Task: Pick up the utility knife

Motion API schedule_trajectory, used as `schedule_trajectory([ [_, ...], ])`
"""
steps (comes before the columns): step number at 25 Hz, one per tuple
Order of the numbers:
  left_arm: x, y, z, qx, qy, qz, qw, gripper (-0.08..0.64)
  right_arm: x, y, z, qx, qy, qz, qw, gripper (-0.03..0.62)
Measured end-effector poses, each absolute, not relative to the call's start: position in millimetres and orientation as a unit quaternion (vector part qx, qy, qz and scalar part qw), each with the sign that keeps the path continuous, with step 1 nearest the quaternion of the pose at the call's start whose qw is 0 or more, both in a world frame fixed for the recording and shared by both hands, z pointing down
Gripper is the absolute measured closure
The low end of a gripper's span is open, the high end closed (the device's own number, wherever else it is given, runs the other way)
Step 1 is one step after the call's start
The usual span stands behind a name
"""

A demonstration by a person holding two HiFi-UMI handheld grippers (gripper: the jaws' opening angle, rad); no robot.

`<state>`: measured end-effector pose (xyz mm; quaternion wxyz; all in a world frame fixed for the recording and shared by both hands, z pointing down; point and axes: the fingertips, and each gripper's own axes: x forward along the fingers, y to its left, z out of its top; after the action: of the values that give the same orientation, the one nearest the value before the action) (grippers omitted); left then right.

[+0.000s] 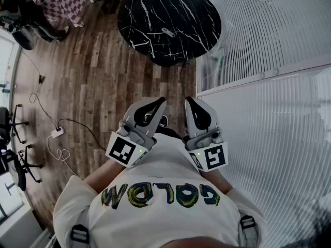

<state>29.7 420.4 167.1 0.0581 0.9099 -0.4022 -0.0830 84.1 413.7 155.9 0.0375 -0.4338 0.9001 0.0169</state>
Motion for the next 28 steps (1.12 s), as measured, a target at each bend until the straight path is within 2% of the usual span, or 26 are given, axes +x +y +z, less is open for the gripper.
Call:
schedule_trajectory([
  [28,74,381,194,0.896,-0.435,-0.053,0.071,0.557,129,374,176,-0.414,0.909,-0.001,0.048,0.591],
])
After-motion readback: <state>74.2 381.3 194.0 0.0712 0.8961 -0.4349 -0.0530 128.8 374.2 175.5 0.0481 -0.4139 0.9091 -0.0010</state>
